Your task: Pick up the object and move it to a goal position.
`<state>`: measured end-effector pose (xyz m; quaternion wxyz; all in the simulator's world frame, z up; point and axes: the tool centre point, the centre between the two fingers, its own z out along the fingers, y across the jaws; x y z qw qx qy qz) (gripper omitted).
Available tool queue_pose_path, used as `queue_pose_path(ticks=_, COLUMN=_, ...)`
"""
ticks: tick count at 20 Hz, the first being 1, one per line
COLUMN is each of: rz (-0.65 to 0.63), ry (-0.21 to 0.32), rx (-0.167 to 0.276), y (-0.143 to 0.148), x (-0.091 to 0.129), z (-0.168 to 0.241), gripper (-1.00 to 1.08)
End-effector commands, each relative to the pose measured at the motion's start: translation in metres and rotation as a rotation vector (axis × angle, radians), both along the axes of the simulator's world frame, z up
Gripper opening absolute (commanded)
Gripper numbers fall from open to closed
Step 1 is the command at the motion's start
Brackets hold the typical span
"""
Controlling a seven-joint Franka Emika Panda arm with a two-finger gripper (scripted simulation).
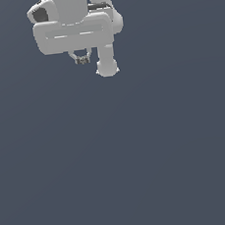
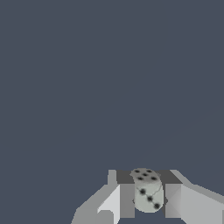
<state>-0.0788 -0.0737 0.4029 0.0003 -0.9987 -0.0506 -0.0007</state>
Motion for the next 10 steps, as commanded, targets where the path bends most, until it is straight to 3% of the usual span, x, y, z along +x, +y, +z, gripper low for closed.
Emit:
queue_pose_path(ticks=1, rz=0.001, ry=0.001, rx=-0.001, y=-0.0034, x=-0.0005, z=0.0089, gripper=-1.00)
queue_pose_path(ticks=10, rz=0.001, ry=0.001, rx=-0.001, y=-0.0055, x=0.0006, z=0.0133, gripper=-1.00)
